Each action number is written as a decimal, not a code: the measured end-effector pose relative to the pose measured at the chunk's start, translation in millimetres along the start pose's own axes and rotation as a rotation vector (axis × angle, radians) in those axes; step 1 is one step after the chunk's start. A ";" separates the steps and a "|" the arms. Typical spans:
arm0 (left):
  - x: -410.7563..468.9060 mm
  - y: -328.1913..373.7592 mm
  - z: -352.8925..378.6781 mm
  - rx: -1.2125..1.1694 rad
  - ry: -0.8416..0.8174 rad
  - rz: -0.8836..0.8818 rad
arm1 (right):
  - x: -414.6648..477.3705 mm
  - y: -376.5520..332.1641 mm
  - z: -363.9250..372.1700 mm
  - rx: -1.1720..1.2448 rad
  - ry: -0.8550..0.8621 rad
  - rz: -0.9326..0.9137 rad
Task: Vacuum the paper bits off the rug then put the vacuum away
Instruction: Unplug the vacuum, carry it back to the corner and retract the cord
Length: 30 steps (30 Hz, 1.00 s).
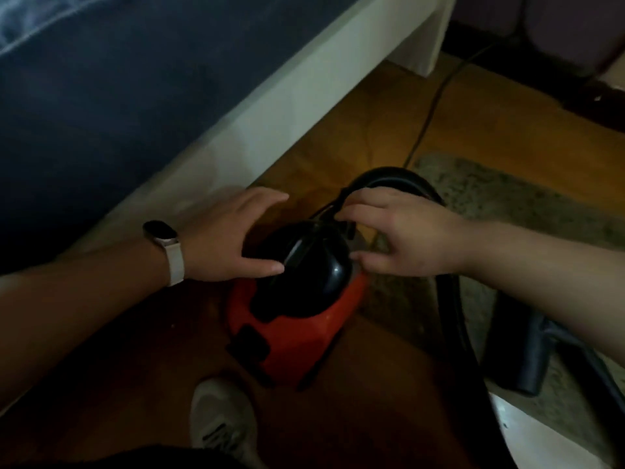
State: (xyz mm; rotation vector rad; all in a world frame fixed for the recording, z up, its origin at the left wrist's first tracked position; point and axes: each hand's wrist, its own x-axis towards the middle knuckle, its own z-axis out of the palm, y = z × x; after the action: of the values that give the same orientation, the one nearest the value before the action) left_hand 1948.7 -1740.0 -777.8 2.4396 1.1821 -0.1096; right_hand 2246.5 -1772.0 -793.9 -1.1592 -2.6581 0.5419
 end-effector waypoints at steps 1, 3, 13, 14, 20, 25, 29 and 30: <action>-9.6 -8.1 4.0 -0.004 -0.019 -0.018 | 11.4 -7.7 3.7 -0.016 0.014 -0.046; -27.5 -24.8 15.1 -0.030 -0.063 -0.056 | 32.4 -23.8 10.4 -0.043 0.017 -0.125; -65.2 -53.5 88.6 0.046 -0.249 -0.004 | 84.4 -64.7 46.3 -0.242 -0.189 -0.383; -63.2 -51.7 90.8 0.044 -0.227 -0.002 | 86.3 -64.7 47.3 -0.245 -0.181 -0.394; -54.9 -45.9 98.1 0.009 -0.179 0.014 | 89.9 -62.3 47.0 -0.178 -0.165 -0.383; -55.9 -46.8 104.0 0.015 -0.159 0.027 | 89.7 -60.2 52.4 -0.147 -0.131 -0.375; -55.4 -47.1 99.9 0.045 -0.180 0.024 | 90.2 -62.2 50.3 -0.154 -0.127 -0.352; -54.2 -48.9 97.5 0.050 -0.189 0.023 | 89.3 -62.3 50.0 -0.158 -0.129 -0.344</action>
State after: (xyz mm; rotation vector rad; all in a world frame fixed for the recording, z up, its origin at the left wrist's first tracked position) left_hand 1887.8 -1792.6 -869.3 2.4231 1.0798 -0.3592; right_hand 2128.9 -1757.9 -812.1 -0.6930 -2.9673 0.3607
